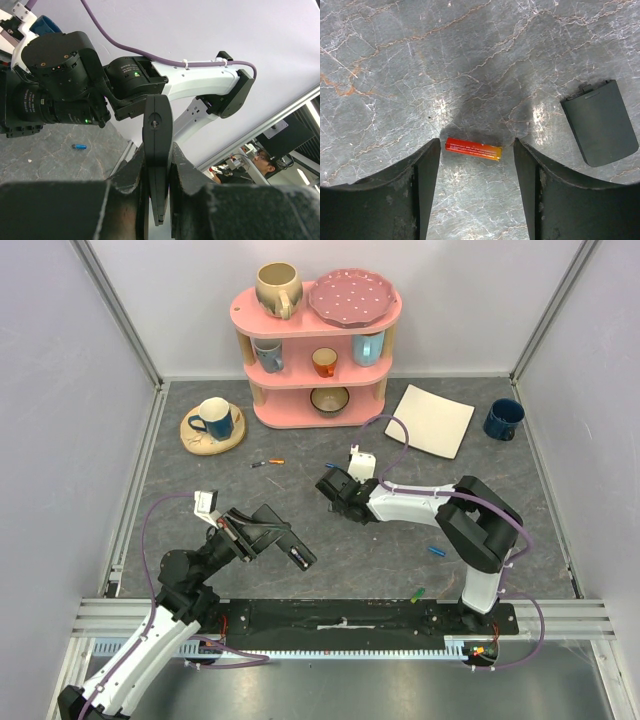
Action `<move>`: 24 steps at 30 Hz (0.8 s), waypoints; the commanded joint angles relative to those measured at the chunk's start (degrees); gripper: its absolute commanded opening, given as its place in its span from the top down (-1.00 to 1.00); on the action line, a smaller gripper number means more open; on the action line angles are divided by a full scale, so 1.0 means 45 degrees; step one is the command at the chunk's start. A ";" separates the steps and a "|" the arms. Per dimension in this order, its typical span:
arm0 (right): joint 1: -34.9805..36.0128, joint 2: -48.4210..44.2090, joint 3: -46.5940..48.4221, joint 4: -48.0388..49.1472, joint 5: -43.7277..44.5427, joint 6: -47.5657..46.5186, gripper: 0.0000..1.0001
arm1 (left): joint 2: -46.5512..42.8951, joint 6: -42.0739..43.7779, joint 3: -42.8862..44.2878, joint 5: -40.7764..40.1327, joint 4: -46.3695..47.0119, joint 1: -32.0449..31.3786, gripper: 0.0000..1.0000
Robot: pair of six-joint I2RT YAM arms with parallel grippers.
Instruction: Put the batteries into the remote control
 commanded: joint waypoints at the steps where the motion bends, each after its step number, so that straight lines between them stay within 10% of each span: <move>1: 0.0180 0.0322 0.0383 -0.0177 0.0153 0.0583 -0.33 | -0.0091 -0.0176 -0.1230 0.0011 0.0217 0.0067 0.96; 24: 0.0454 0.0477 0.0090 -0.0568 0.0329 0.0544 0.02 | -0.0344 -0.0351 -0.1366 0.0089 0.0237 0.0068 0.96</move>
